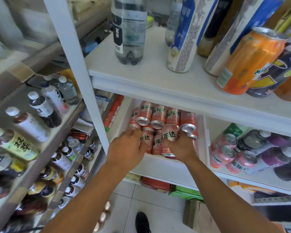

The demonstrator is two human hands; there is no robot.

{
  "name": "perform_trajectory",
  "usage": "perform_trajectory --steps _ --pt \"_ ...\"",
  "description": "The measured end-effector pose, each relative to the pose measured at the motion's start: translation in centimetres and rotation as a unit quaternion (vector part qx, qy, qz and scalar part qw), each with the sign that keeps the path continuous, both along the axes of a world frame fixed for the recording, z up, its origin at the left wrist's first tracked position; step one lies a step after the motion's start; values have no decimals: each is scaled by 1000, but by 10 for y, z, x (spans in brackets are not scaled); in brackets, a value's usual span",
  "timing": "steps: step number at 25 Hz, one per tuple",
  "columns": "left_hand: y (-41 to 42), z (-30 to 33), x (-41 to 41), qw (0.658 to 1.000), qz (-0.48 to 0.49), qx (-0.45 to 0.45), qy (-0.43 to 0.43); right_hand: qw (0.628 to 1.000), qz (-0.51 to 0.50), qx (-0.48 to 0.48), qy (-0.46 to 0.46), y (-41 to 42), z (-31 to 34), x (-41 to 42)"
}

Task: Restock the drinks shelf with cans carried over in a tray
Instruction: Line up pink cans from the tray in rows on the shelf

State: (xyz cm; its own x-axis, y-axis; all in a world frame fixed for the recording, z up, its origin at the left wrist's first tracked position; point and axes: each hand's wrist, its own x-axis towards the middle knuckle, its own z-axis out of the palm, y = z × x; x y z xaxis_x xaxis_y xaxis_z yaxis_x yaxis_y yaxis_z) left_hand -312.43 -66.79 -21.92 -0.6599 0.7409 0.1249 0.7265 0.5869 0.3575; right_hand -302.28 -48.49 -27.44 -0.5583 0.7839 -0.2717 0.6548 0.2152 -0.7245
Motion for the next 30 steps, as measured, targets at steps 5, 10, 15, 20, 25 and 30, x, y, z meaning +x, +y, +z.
perform_trajectory --steps 5,10,15,20,25,30 --pt "-36 11 -5 999 9 36 -2 992 14 35 121 -48 50 10" --pt "-84 33 -3 997 28 68 4 978 48 32 201 -104 90 14" --pt "-145 55 7 991 100 78 33 958 160 3 238 -150 115 0" --pt "-215 78 30 971 215 79 65 925 275 -36 258 -197 133 -16" --pt "-284 93 69 937 335 65 74 873 386 -88 283 -259 149 -21" --pt "-370 116 115 889 442 61 106 807 493 -132 298 -352 171 -12"
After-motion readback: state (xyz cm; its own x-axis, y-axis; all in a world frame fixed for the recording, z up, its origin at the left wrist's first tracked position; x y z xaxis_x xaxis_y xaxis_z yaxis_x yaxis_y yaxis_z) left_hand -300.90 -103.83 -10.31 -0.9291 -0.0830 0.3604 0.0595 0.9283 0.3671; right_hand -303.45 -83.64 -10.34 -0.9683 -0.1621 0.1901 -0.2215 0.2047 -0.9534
